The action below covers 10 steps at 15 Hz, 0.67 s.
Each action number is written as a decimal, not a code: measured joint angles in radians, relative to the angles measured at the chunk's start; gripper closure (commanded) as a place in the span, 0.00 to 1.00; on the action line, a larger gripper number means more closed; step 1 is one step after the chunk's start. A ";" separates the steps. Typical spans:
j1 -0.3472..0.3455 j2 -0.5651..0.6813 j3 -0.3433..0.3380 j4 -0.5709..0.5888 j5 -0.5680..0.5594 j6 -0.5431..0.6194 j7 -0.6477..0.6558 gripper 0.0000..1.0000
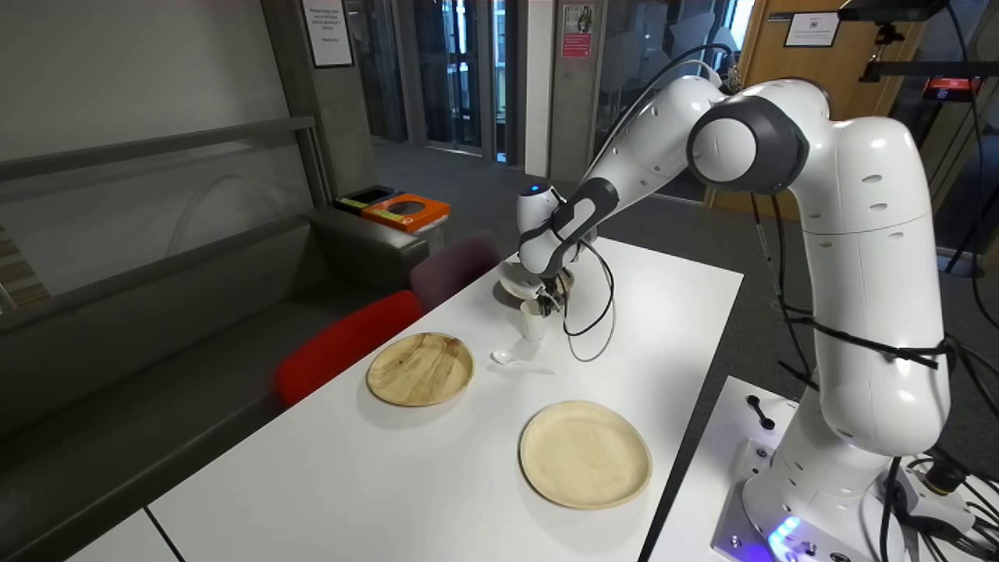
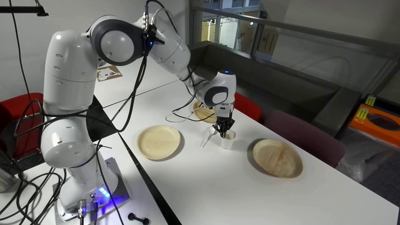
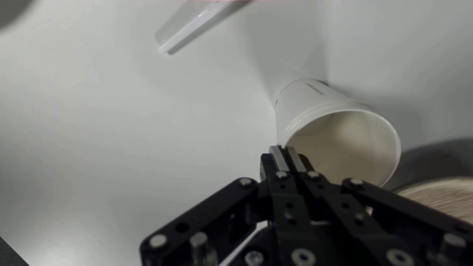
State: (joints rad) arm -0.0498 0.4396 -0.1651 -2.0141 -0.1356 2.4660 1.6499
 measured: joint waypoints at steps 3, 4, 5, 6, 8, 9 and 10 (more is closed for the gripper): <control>0.000 0.000 0.000 0.000 0.000 0.000 0.000 0.99; 0.000 0.000 0.000 0.000 0.000 0.000 0.000 0.99; 0.000 -0.001 0.000 0.000 0.000 0.000 0.000 0.99; 0.000 -0.002 0.000 0.000 0.000 0.000 0.000 0.99; 0.000 -0.006 0.000 0.000 0.001 0.000 -0.005 0.99; 0.000 -0.009 0.002 0.000 0.016 -0.009 -0.031 0.99; 0.000 -0.012 0.003 0.000 0.035 -0.019 -0.061 0.99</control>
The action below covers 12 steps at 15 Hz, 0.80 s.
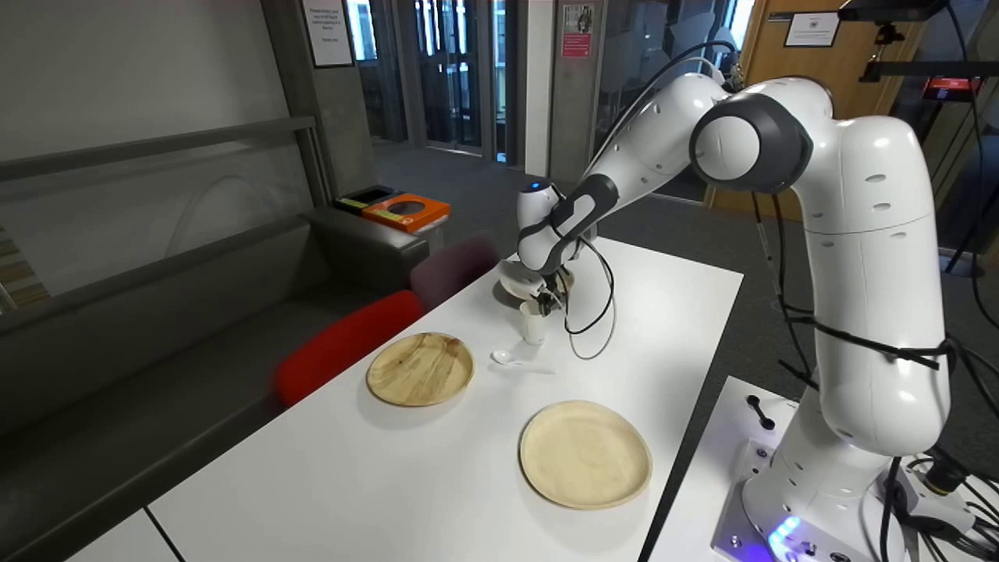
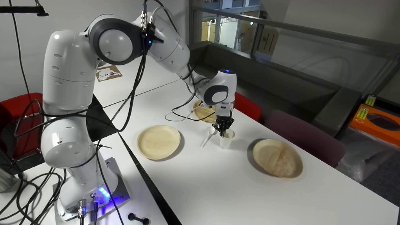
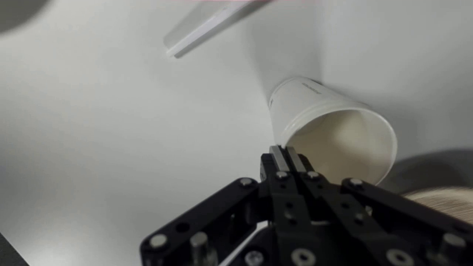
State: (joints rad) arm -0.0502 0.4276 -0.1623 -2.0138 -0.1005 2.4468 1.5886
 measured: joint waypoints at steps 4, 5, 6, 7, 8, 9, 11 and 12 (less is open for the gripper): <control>0.030 -0.008 -0.042 -0.004 -0.034 0.094 0.040 0.99; 0.044 -0.008 -0.061 -0.006 -0.050 0.138 0.070 0.99; 0.059 -0.008 -0.084 -0.008 -0.070 0.184 0.105 0.99; 0.077 -0.007 -0.109 -0.010 -0.096 0.221 0.144 0.99; 0.087 -0.007 -0.124 -0.011 -0.102 0.225 0.157 0.99; 0.085 -0.008 -0.117 -0.010 -0.081 0.187 0.137 0.99; 0.083 -0.008 -0.107 -0.009 -0.064 0.122 0.115 0.99; 0.084 -0.008 -0.102 -0.009 -0.060 0.091 0.110 0.99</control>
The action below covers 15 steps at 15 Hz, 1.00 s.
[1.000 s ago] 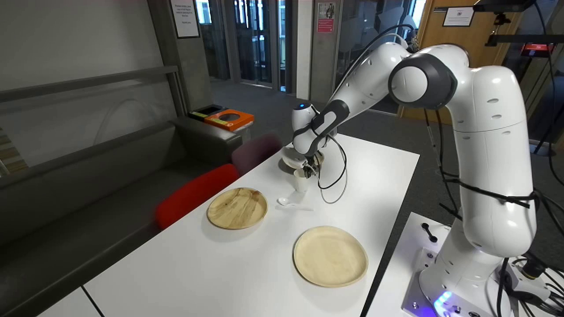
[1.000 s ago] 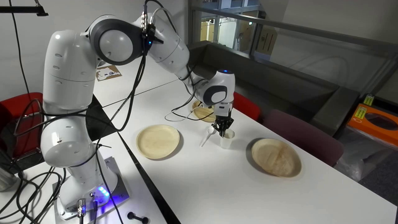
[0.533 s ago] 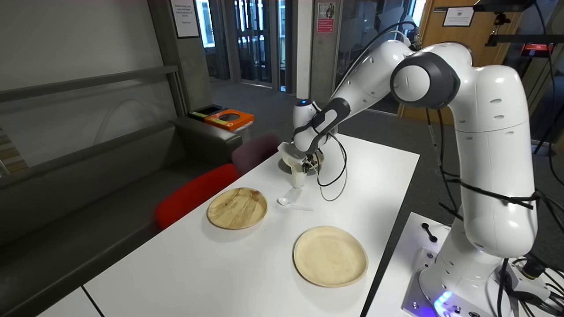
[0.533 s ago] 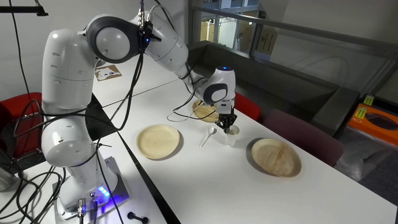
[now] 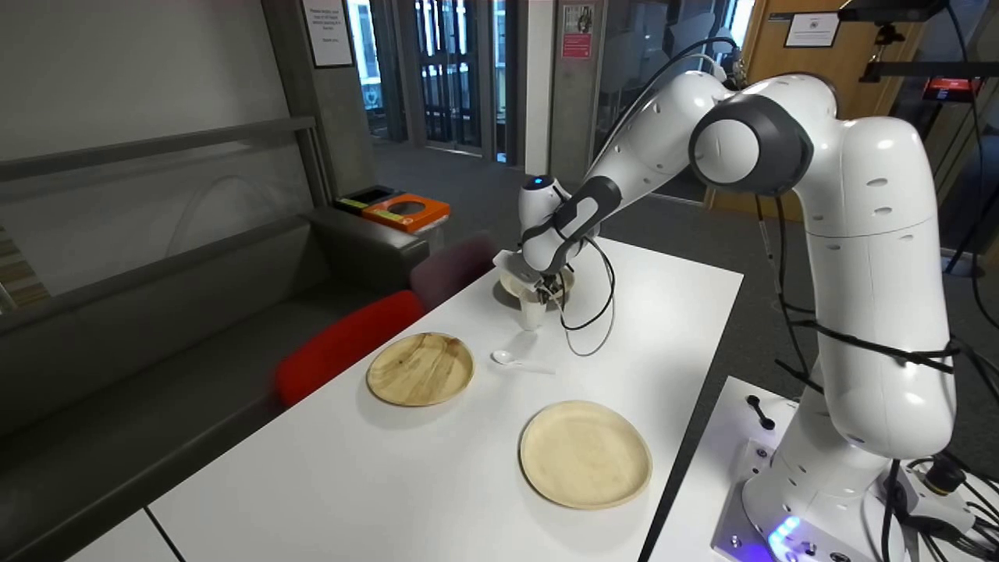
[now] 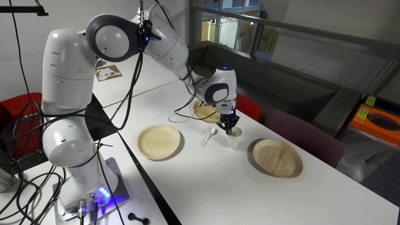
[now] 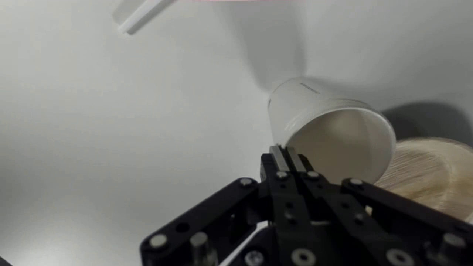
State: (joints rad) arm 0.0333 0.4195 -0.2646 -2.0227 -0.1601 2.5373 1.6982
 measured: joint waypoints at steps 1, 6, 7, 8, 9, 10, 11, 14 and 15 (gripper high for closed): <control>0.001 0.000 0.002 0.000 0.000 -0.021 0.000 0.99; 0.001 0.001 0.006 0.004 0.000 -0.090 0.000 0.99; 0.001 0.001 0.006 0.005 0.000 -0.104 0.000 0.99; 0.001 0.002 0.007 0.006 0.000 -0.112 0.000 0.99; 0.001 0.002 0.008 0.006 0.000 -0.119 0.000 0.99; 0.001 0.003 0.009 0.006 0.000 -0.125 0.000 0.99; 0.001 0.004 0.010 0.006 0.000 -0.131 0.000 0.99; 0.001 0.008 0.012 0.007 0.000 -0.140 0.000 0.99; 0.001 0.009 0.012 0.007 0.000 -0.140 0.000 0.99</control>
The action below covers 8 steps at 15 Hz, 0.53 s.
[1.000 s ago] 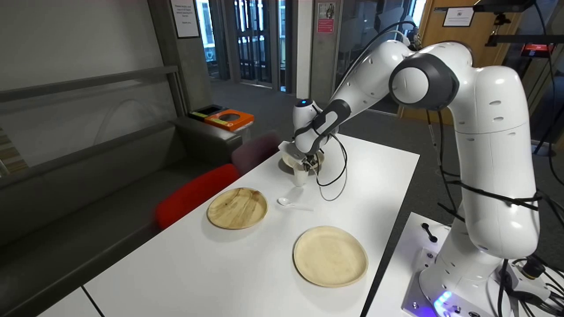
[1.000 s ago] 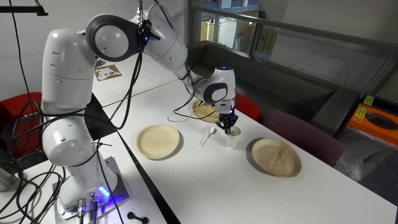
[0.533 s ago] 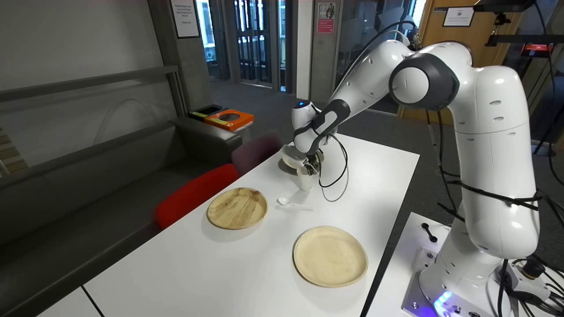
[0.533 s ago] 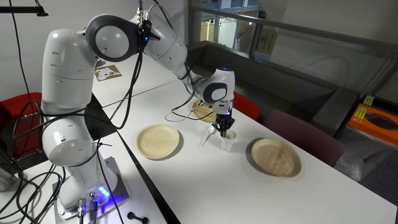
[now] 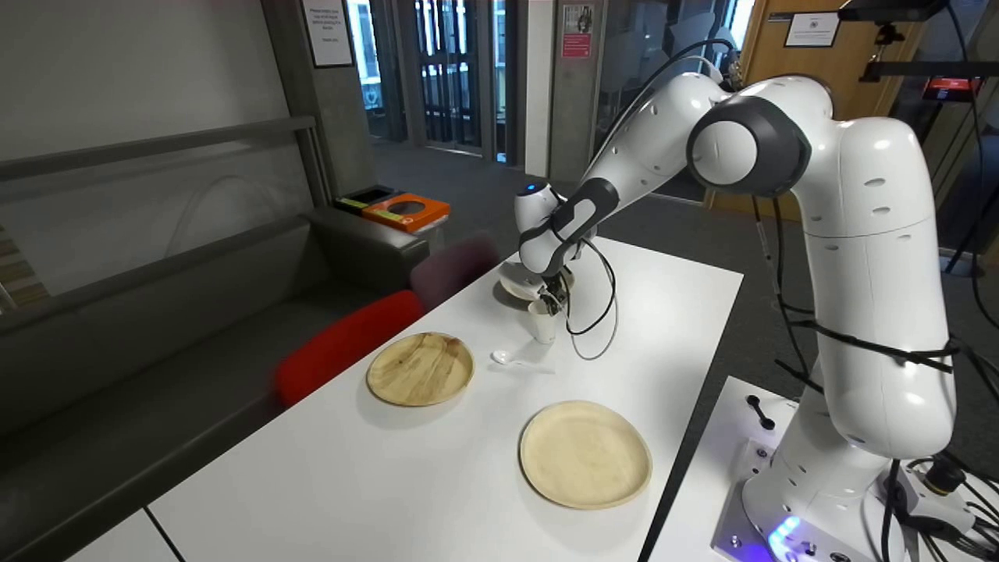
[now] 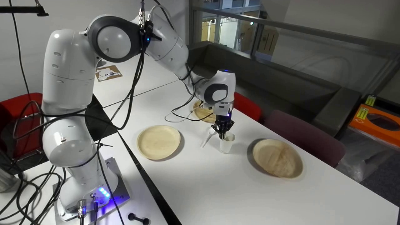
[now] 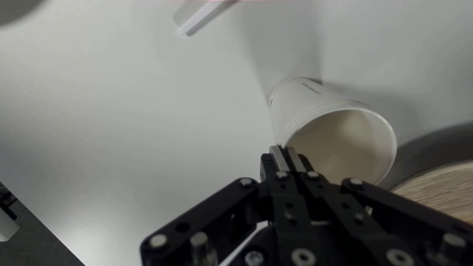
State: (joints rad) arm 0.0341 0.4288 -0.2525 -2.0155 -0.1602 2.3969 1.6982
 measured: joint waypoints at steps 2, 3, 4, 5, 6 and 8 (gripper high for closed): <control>0.000 0.000 0.000 0.000 0.000 0.000 0.000 0.99; 0.000 0.000 0.001 0.000 0.000 0.000 -0.001 0.99; -0.003 0.000 0.007 0.000 0.008 -0.005 -0.018 0.99; -0.013 -0.001 0.021 0.001 0.035 -0.019 -0.061 0.99; -0.021 -0.003 0.034 0.003 0.058 -0.032 -0.098 0.99; -0.021 -0.005 0.036 0.006 0.058 -0.030 -0.105 0.99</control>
State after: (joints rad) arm 0.0127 0.4238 -0.2161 -2.0092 -0.1019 2.3671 1.5934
